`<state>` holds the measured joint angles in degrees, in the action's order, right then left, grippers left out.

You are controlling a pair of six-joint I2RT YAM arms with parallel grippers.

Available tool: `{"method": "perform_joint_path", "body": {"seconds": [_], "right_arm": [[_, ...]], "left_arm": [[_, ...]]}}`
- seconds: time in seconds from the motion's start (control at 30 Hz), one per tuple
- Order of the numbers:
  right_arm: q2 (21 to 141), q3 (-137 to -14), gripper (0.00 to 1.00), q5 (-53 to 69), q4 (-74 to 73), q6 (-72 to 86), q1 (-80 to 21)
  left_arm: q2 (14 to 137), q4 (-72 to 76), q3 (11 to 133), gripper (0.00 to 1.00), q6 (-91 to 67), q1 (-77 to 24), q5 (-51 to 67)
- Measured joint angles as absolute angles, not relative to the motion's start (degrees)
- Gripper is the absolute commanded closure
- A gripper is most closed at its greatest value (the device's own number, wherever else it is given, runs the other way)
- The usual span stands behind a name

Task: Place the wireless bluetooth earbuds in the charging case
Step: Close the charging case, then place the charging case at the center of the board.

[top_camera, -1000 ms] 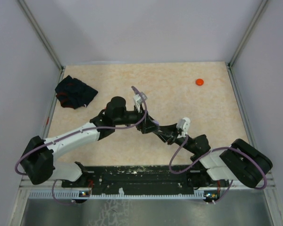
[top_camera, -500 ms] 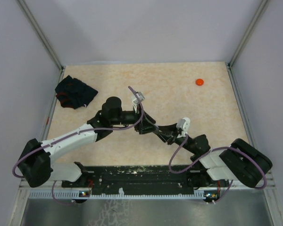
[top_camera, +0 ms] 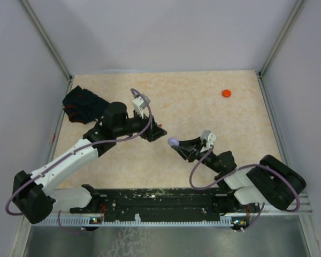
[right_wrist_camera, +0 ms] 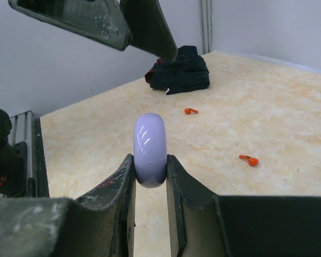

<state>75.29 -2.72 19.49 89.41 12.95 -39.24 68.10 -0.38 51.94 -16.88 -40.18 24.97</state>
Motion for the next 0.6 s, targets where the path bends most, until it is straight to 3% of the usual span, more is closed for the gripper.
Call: {"method": "perform_joint_path", "body": {"seconds": [0.13,0.6], "right_arm": [[72.73,-2.81,1.0,18.02,84.55,16.84,-39.2],[41.95,-8.43,1.0,6.94,28.69,21.15,-38.26]], "left_arm": [[66.57,-8.67,56.14,0.19,-11.77,-38.54,17.06],[64.2,-18.04,56.58,0.14,1.48,-35.64,-2.02]]}}
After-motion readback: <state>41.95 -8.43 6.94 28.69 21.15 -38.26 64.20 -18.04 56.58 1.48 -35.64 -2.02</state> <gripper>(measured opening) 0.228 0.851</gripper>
